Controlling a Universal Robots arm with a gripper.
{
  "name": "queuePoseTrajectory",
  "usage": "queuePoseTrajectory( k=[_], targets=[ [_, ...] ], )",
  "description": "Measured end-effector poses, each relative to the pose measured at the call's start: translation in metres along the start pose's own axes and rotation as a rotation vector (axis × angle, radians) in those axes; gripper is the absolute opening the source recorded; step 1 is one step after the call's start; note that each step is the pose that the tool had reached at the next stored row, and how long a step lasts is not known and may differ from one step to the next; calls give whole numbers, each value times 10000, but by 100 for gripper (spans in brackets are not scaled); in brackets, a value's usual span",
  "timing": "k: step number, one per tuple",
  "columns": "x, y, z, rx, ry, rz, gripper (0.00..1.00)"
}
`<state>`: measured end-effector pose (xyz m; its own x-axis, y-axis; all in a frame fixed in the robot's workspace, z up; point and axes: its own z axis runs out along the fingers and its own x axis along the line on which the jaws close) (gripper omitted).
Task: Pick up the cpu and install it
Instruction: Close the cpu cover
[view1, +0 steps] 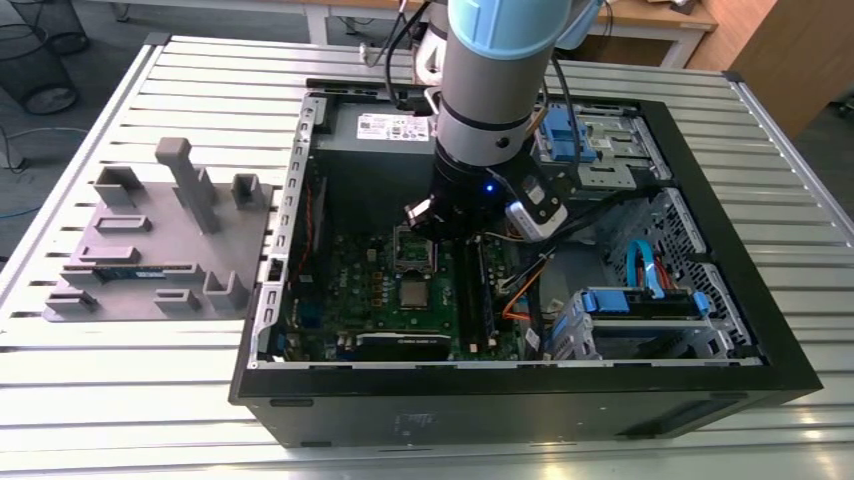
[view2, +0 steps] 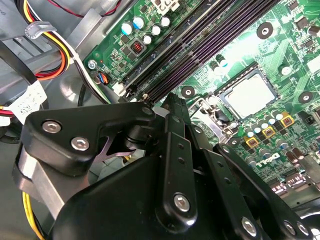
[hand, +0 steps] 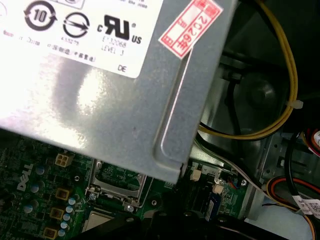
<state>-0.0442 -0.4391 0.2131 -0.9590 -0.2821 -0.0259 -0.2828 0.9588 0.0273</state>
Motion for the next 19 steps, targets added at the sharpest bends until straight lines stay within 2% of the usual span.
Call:
queuePoseTrajectory(
  k=[10, 12, 15, 19],
  targets=[
    [0, 0, 0, -6, -1, 1, 11],
    [0, 0, 0, -52, -15, 1, 11],
    [0, 0, 0, -160, -47, 0, 11],
    [-1, 4, 1, -235, -66, -85, 11]
  ],
)
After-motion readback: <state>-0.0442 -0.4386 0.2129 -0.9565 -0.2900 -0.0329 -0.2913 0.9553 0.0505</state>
